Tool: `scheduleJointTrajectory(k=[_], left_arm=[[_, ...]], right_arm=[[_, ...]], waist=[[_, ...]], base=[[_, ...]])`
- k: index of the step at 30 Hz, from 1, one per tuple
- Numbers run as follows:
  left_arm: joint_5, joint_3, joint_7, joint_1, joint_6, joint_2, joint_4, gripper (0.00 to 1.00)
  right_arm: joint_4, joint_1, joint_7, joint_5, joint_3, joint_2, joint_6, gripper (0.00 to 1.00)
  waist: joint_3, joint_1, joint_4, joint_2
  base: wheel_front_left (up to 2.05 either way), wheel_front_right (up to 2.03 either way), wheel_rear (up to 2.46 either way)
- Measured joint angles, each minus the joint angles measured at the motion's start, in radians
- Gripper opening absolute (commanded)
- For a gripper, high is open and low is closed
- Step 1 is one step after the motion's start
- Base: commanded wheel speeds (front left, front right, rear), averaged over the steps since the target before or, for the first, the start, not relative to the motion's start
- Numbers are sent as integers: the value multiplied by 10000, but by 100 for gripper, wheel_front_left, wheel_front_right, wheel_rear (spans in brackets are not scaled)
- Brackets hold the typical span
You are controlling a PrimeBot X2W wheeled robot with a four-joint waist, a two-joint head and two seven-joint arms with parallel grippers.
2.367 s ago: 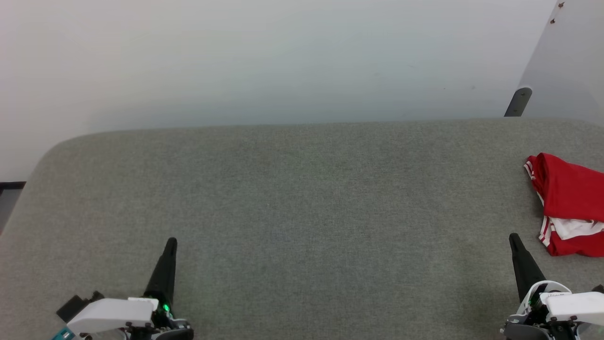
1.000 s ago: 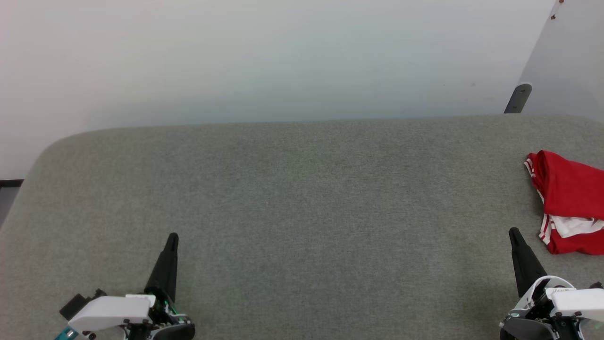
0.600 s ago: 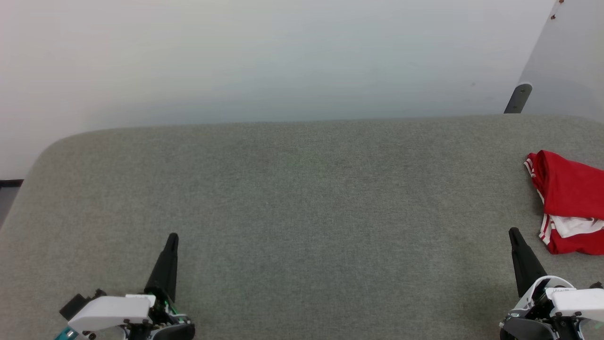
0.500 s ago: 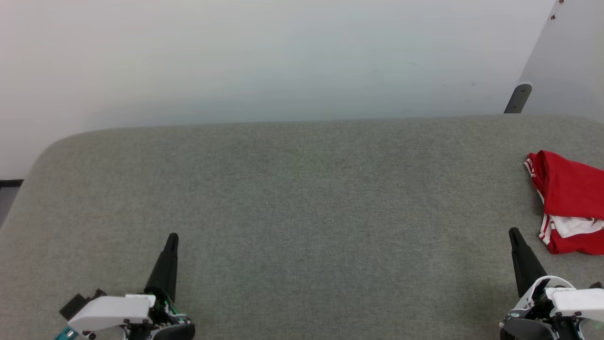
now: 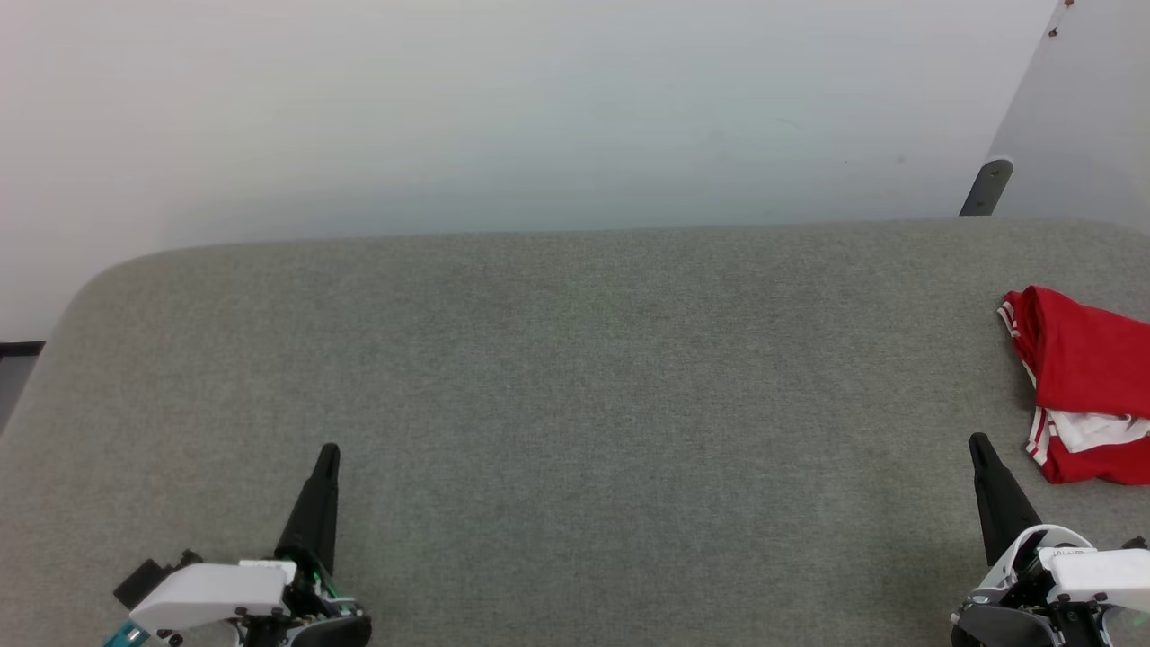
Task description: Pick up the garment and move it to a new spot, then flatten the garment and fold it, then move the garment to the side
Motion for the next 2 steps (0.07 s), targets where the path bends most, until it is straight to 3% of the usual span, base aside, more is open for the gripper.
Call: scheduleJointTrajectory(k=[2], left_arm=[[0,2,0,0,0,0,0,0]], right_arm=[[0,0,-2,0,0,0,0,0]], waist=[[0,0,0,0]], base=[[0,0,0]])
